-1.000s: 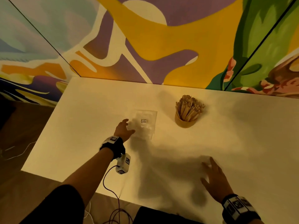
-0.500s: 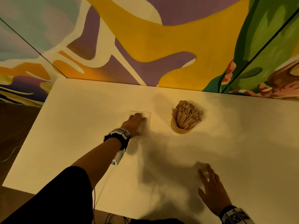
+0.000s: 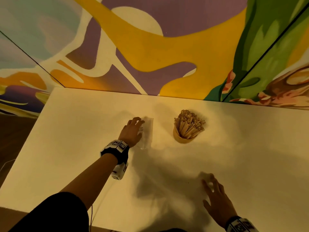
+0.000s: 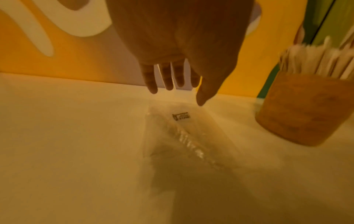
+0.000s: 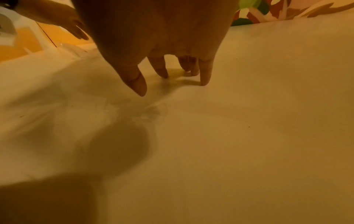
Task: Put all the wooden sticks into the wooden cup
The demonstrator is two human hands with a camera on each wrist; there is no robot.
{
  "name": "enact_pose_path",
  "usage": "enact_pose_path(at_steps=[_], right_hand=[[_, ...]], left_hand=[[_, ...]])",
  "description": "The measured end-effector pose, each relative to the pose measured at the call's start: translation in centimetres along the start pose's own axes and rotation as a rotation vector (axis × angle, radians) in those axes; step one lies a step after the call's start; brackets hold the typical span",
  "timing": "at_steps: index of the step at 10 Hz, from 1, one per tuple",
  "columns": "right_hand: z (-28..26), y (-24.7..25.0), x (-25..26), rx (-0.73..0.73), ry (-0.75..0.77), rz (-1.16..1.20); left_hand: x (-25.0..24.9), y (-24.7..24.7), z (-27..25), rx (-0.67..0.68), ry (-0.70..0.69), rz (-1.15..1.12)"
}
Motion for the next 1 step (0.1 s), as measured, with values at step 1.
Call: enact_pose_path(at_steps=[1], right_hand=[[-0.1, 0.39, 0.41, -0.053, 0.03, -0.005]], left_hand=[[-0.49, -1.63, -4.36, 0.016, 0.014, -0.183]])
Point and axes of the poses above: each hand's wrist, its own z-axis towards the middle knuckle, its own y-axis out of the back of the hand, x = y × z, the point moved 7 cm from there along z, towards the middle knuckle, and after that the axes turned 4 degrees about y, right-handed, at the moved point
